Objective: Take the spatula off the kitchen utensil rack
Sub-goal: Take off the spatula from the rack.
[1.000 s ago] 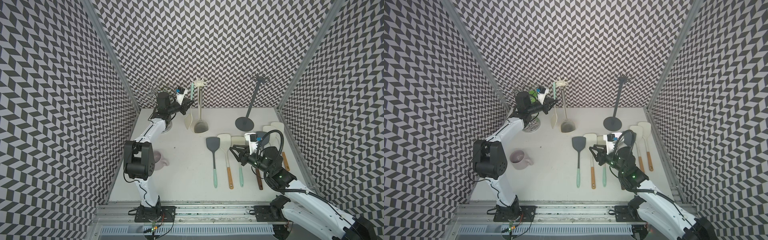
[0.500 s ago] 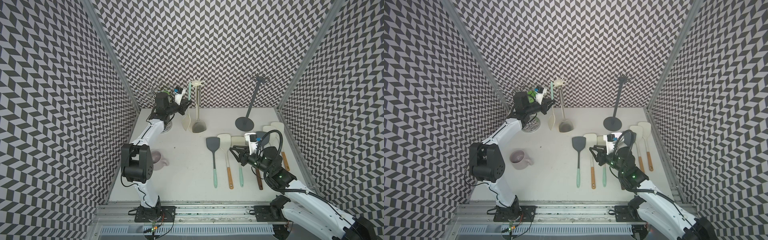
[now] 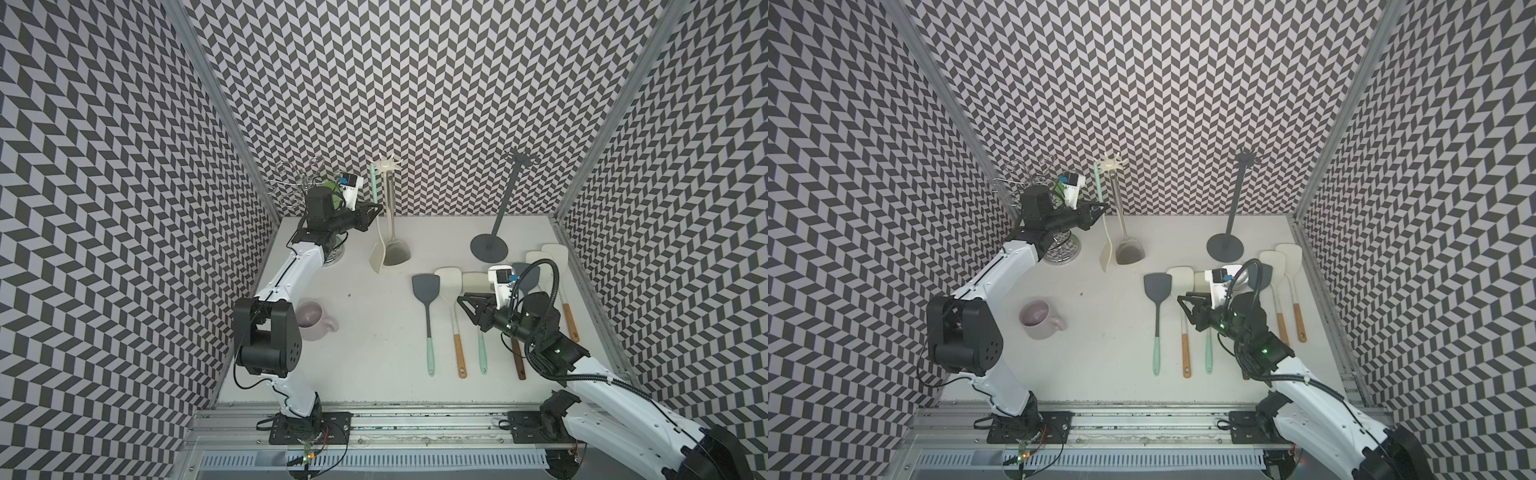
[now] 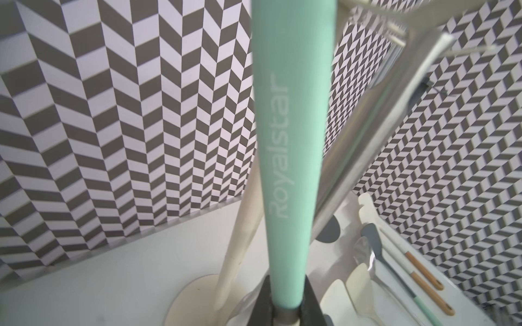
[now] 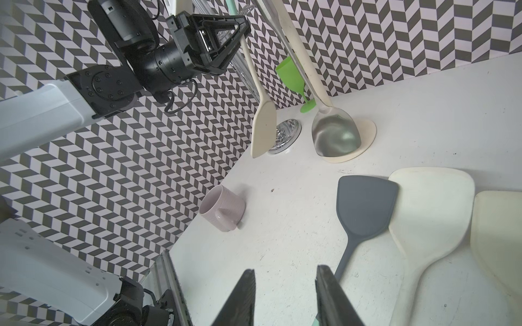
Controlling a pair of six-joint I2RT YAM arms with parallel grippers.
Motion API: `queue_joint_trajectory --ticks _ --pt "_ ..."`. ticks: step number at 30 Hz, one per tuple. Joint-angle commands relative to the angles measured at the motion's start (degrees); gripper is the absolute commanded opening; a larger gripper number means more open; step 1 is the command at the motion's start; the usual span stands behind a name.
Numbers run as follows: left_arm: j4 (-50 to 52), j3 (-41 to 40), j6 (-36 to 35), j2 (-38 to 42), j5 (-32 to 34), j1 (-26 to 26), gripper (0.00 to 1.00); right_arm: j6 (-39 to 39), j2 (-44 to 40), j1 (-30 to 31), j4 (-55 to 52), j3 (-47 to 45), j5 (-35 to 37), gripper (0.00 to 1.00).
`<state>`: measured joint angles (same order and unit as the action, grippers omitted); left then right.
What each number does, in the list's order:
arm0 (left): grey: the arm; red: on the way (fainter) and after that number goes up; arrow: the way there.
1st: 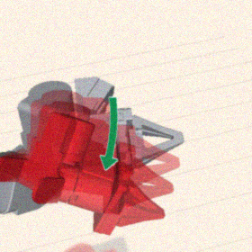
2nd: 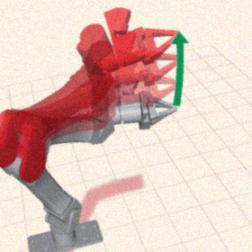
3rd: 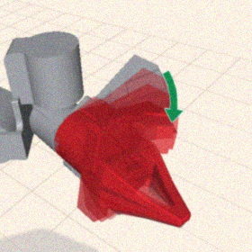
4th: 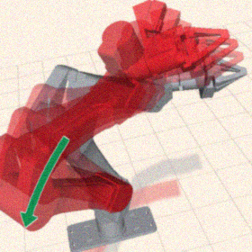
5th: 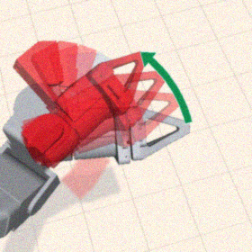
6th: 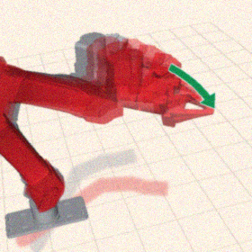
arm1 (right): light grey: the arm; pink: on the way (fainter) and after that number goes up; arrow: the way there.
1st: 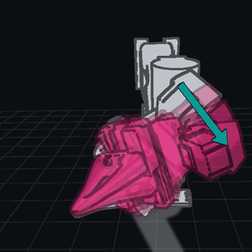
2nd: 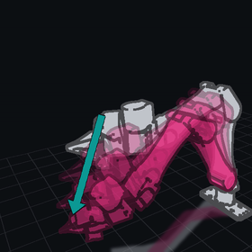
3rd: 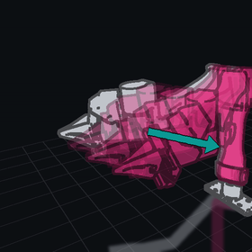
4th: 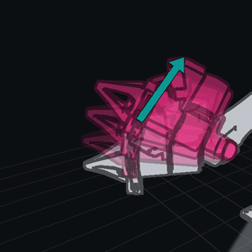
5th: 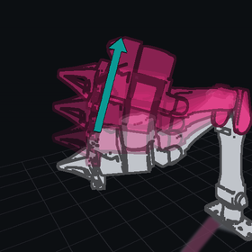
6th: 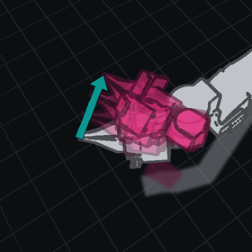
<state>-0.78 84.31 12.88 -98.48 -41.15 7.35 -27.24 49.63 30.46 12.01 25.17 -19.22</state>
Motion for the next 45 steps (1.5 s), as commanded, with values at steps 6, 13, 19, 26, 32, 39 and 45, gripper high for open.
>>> queue_joint_trajectory --ticks 6,13,19,26,32,39,45 --pt "-5.53 0.91 16.42 5.93 -0.95 -0.54 0.00 -0.83 1.00 -0.23 1.97 0.40 -2.35 0.36" --pt "-2.08 3.10 20.94 7.29 3.78 -0.43 0.00 -0.88 -0.64 -0.30 1.37 -0.50 -2.75 0.36" --pt "3.63 2.88 19.80 9.90 10.23 -0.15 0.00 -1.23 -2.84 -0.28 1.43 -1.96 -2.75 0.36" --pt "9.52 2.19 15.56 10.53 11.44 -0.85 0.00 -1.71 -3.70 -0.29 1.36 -2.76 -3.82 0.36" --pt "9.69 -0.09 13.66 14.72 11.25 -1.45 0.00 -1.50 -3.74 -0.31 0.78 -2.11 -4.86 0.36" --pt "-3.74 -14.97 6.71 28.30 23.34 6.94 0.00 -0.50 -3.50 -0.27 0.98 0.08 -4.00 0.36" --pt "-16.46 -28.72 -1.68 33.39 31.31 18.25 0.00 1.80 -3.22 -0.24 -2.83 6.39 -2.84 0.37"
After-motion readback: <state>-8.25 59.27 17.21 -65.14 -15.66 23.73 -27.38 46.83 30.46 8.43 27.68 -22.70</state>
